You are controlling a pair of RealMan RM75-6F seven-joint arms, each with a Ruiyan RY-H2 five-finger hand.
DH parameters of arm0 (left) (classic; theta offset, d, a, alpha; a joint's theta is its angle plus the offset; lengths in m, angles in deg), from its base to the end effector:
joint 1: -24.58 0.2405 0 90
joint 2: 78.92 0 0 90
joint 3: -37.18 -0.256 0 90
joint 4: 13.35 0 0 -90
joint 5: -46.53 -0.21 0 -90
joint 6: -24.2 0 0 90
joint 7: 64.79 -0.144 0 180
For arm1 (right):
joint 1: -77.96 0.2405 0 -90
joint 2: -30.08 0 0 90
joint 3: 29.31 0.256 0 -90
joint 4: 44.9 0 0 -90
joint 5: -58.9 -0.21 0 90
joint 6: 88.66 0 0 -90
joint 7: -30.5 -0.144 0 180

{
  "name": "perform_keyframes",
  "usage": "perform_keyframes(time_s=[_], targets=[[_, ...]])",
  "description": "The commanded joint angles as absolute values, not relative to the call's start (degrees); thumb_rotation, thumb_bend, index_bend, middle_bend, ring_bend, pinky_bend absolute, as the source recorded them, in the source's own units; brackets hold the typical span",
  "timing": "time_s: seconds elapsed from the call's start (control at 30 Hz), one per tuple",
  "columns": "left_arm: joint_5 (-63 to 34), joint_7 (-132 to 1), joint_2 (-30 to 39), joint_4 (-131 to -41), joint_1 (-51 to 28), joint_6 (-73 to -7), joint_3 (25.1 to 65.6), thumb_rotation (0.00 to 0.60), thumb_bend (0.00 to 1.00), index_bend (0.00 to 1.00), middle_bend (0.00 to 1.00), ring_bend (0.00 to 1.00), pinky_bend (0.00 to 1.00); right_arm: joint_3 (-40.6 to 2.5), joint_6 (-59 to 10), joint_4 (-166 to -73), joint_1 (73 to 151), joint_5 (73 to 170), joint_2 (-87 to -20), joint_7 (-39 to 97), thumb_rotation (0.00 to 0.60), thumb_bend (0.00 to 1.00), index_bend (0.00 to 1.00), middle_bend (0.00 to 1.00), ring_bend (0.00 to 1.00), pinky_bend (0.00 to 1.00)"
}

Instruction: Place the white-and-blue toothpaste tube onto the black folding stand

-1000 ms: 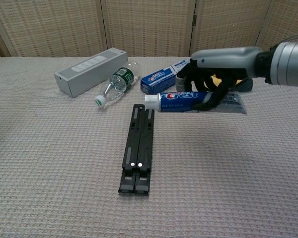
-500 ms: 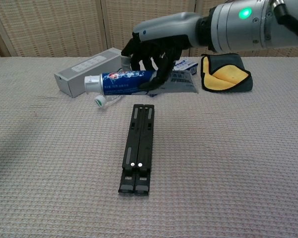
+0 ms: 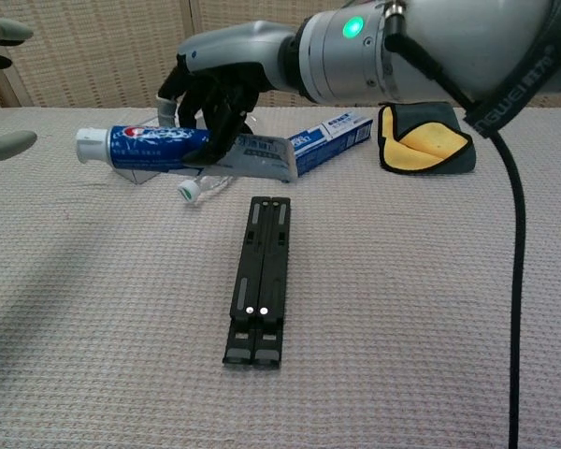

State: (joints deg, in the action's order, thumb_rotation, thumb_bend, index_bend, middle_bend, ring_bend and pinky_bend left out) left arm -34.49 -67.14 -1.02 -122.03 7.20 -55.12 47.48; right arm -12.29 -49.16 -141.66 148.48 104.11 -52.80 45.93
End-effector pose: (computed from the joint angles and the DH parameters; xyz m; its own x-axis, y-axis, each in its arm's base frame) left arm -0.1748 0.2421 0.0846 -0.0869 0.0474 0.9951 0.9744 -0.2041 0.0948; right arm 0.0432 -0.3509 -0.0154 0.3848 -0.4633 0.7983 -0.7829 -0.6219 0.0164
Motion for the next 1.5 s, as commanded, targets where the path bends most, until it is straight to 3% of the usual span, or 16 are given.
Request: perform_keyframes(time_s=[0.03, 1.5], targets=[[-34.33, -68.12, -0.3, -122.5, 6.92, -55.4, 47.45, 0.6, 0.35, 0.0, 0.0, 0.0, 0.0, -12.45, -48.0, -141.45, 149.25, 103.02, -53.7, 46.51, 0.6, 0.8, 0.85, 0.71, 0.76, 0.66], [-30.06, -71.91, 4.03, -120.01, 6.23, -56.64, 48.55, 0.6, 0.36, 0.0, 0.0, 0.0, 0.0, -13.7, -46.81, -141.2, 151.55, 101.94, -54.55, 44.39, 0.6, 0.8, 0.86, 0.73, 0.77, 0.66]])
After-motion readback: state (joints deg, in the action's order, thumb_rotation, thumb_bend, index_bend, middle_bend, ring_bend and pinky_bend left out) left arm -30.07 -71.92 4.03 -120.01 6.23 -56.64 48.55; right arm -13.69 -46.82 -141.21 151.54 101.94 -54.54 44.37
